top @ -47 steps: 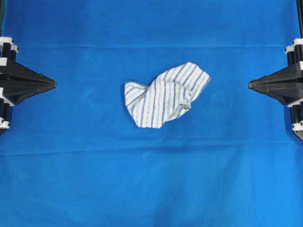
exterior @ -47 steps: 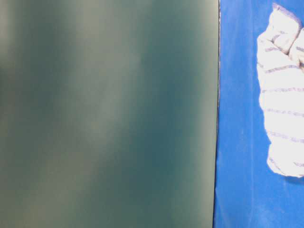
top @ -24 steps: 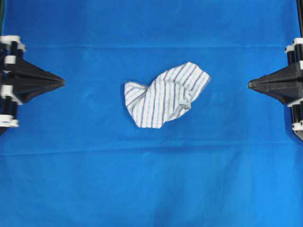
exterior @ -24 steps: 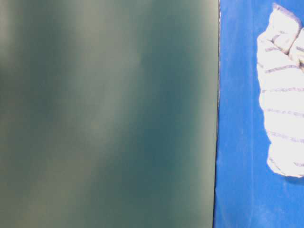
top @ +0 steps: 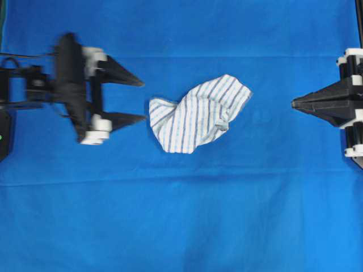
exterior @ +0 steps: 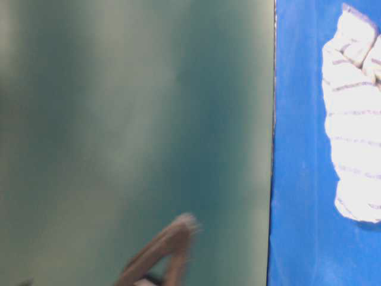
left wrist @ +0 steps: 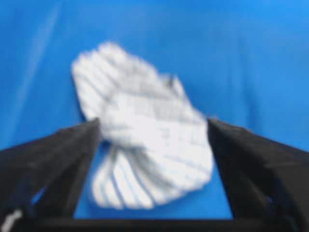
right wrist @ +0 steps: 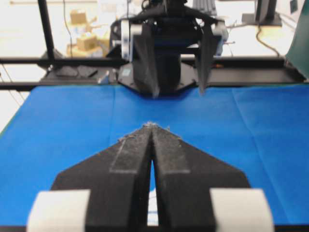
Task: Hand over the towel.
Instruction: 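Reach the left gripper to the striped towel's left edge and grasp it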
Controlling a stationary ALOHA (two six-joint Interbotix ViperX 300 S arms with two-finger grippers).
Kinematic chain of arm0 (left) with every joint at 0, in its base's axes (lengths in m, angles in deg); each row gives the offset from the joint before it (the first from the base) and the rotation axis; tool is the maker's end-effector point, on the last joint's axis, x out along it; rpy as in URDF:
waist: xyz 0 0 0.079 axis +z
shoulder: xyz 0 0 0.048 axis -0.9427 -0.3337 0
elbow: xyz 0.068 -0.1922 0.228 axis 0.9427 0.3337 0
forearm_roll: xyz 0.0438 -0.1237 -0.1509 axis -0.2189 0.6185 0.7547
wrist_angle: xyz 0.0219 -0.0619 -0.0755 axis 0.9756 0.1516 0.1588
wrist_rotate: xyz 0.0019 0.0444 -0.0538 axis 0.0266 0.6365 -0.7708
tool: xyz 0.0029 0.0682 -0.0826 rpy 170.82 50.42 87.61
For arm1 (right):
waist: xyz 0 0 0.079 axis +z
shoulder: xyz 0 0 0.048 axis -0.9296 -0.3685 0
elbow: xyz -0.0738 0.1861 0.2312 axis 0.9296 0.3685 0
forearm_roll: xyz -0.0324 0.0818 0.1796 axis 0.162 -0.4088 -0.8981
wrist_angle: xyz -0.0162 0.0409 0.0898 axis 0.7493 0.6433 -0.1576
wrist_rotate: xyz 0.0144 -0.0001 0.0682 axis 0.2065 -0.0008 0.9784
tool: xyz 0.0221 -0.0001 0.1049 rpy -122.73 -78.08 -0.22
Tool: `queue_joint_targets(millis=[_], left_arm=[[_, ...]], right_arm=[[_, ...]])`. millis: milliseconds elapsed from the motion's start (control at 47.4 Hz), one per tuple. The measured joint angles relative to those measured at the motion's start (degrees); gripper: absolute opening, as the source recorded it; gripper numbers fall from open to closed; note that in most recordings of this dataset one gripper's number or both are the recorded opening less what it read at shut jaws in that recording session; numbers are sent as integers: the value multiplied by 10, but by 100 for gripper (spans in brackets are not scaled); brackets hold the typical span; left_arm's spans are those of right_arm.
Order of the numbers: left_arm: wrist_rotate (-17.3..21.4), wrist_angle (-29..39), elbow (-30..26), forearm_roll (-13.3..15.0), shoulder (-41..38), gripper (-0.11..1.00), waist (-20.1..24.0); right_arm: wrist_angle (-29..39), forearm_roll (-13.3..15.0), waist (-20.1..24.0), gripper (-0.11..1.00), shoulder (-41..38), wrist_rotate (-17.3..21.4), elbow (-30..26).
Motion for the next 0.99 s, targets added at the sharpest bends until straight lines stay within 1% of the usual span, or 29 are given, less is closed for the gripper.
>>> queue_joint_targets(millis=[42,127,253,380,548,633,738,780,844,886,991], left_arm=[[2,22,-12,0,-23,94,1],[-1,54,-33,0,-73,94,2],[-1,60,-50,0,-149,94,4],[-2,42,-61,0,-207,94,4],[-2,-11,-67,0,-266,94,4],[-1,-29,-68,0,-283,93,4],[-1,-33,-69,0,-288,92,4],[0,-33,-69,-1,-288,87,3],[-1,-30,-70,0,-288,73,4],[-2,-27,-70,0,-289,61,4],[11,-21,-70,0,-286,31,4]], right_arm=[[1,-1,0,0,-2,0,1],[3,-1,0,0,-5,0,1],[4,0,0,0,-11,0,1],[4,-1,0,0,-19,0,1],[4,-1,0,0,-27,0,1],[4,0,0,0,-30,0,2],[4,-1,0,0,-30,0,2],[4,-1,0,0,-30,0,2],[4,-1,1,0,-30,0,2],[4,-1,0,0,-30,0,3],[4,-1,0,0,-30,0,3]])
